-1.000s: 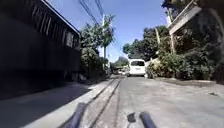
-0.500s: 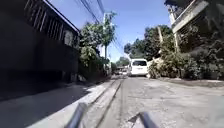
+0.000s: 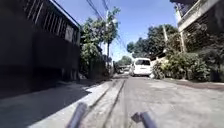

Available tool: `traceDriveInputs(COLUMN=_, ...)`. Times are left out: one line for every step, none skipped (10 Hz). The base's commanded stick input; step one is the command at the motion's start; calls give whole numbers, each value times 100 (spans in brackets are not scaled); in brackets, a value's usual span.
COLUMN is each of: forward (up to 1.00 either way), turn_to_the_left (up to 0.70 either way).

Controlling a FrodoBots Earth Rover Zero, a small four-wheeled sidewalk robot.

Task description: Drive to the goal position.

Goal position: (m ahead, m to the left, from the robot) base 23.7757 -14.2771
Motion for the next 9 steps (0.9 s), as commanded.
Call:
traceDriveInputs(forward=70, turn_to_the_left=-35)
traceDriveInputs(forward=70, turn_to_the_left=-29)
traceDriveInputs(forward=70, turn_to_the_left=0)
traceDriveInputs(forward=70, turn_to_the_left=0)
traceDriveInputs(forward=70, turn_to_the_left=0)
traceDriveInputs(forward=70, turn_to_the_left=0)
traceDriveInputs(forward=70, turn_to_the_left=0)
traceDriveInputs(forward=70, turn_to_the_left=0)
traceDriveInputs(forward=70, turn_to_the_left=0)
